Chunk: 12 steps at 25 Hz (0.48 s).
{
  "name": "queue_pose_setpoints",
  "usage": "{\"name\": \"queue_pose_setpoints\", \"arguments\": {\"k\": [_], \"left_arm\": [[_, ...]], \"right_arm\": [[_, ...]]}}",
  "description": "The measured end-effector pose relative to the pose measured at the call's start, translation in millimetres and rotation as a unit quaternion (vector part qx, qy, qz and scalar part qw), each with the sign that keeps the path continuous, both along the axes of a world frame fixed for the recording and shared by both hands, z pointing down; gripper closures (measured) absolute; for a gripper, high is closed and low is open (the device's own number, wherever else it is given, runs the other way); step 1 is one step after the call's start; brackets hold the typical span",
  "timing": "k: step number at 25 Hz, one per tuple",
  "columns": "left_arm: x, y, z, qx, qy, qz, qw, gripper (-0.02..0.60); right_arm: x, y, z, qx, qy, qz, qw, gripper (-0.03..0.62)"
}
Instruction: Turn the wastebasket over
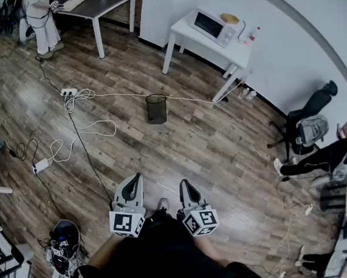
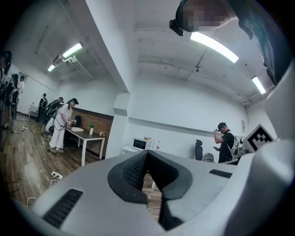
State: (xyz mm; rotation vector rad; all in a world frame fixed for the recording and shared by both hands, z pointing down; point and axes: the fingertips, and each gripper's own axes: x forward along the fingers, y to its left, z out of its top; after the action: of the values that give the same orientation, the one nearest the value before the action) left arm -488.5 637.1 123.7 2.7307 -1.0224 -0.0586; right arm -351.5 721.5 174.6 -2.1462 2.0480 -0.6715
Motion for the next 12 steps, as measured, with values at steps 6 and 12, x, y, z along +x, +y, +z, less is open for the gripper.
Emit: {"name": "queue_pose_setpoints", "arguments": {"k": [6,12], "left_arm": [[5.8,0.0,2.4,-0.001,-0.002,0.002,1.0,0.55],[11.0,6.9,5.3,-0.001,-0.005,0.006,1.0,0.55]], "right_arm": [[4.6,-0.3,-0.2,0.0,0.001,0.003,1.0,0.562],[5.4,4.7,-4.5,0.008,0.004,-0.002,1.0,0.562]]}}
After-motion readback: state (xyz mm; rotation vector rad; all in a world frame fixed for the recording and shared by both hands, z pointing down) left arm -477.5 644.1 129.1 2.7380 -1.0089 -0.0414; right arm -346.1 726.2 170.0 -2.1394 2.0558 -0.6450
